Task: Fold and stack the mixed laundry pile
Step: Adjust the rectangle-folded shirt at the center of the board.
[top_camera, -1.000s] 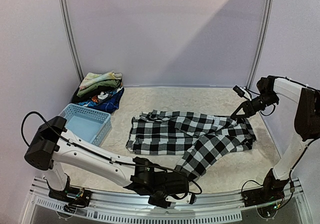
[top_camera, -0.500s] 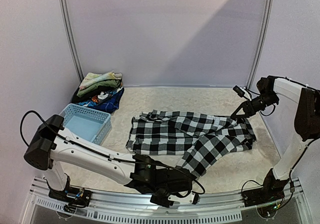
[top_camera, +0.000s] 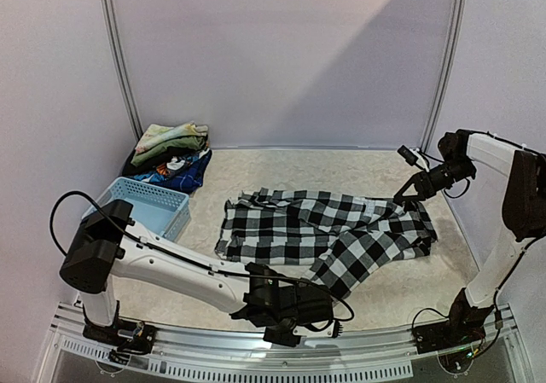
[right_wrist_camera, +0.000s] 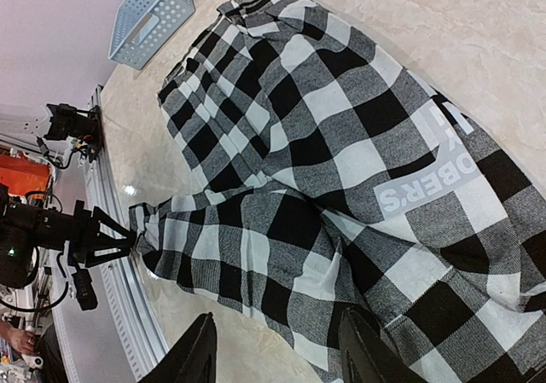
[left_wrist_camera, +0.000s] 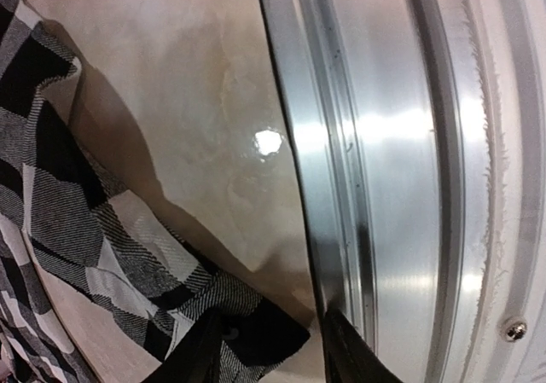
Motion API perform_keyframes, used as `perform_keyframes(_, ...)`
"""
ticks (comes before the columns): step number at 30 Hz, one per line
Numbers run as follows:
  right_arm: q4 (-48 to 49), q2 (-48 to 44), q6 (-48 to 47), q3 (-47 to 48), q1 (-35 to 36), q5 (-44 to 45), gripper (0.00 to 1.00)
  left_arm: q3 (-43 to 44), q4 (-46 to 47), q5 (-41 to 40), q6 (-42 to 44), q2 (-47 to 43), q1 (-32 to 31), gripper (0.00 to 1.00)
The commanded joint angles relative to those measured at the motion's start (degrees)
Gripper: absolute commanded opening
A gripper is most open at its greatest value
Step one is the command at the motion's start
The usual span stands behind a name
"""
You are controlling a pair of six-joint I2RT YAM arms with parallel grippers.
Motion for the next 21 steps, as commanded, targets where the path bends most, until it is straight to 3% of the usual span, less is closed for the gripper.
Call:
perform_keyframes(1, 0.3, 0.3, -0.8, 0.4, 0.1, -1.4, 0.49, -0.8, -2.4, -0.7, -1.8, 3.0, 1.4, 0.39)
perform_keyframes(9, -0.6, 0.0, -1.0, 0.7, 0.0, -1.0, 0.49, 0.9, -4.3, 0.7, -2.5, 2.0, 3.4, 0.00)
perform_keyframes(21, -6.3, -1.7, -5.6, 3.8, -2.8, 3.7, 0.51, 12.7, -9.5, 0.0, -1.7, -7.9, 6.9, 0.00)
